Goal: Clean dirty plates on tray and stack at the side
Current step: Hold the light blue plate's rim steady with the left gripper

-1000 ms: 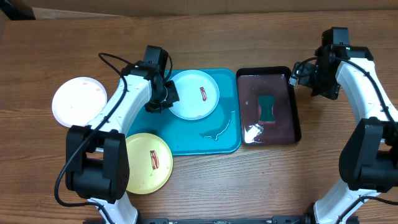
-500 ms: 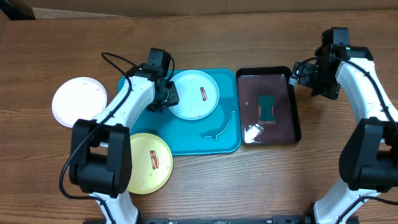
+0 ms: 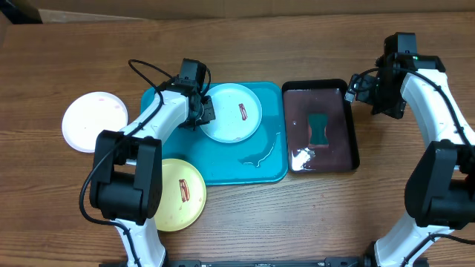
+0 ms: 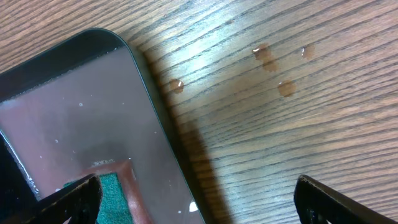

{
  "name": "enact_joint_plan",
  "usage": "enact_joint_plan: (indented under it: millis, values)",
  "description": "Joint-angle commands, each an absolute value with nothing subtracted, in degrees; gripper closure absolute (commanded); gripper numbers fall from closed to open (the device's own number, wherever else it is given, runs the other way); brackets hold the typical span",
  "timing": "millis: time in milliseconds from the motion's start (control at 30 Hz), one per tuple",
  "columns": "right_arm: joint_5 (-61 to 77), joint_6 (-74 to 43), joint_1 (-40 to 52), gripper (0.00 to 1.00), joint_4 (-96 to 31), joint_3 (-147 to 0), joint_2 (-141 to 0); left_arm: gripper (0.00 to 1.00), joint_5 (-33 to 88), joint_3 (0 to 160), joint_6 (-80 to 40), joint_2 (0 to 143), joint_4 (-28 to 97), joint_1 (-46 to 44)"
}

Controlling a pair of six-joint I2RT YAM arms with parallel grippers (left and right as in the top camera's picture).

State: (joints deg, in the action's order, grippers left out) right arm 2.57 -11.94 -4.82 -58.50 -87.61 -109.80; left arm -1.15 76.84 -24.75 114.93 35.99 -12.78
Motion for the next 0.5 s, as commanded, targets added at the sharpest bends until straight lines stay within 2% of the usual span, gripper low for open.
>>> enact_joint_plan:
  millis: [0, 67, 200, 467]
  values:
    - [2.6, -12.2, -4.7, 0.00, -58.3, -88.2, -109.4, 0.80, -0.8, 76.6, -22.2, 115.9, 36.0, -12.8]
    - [2.6, -12.2, -4.7, 0.00, -58.3, -88.2, -109.4, 0.73, 1.1, 76.6, -22.2, 115.8, 36.2, -12.4]
    - [2.6, -12.2, -4.7, 0.00, -58.3, -88.2, -109.4, 0.67, 6.5, 77.2, -20.3, 115.6, 36.5, -10.7]
    - [2.6, -12.2, -4.7, 0.00, -58.3, -88.2, -109.4, 0.70, 15.2, 77.8, -20.3, 115.6, 37.8, -4.3]
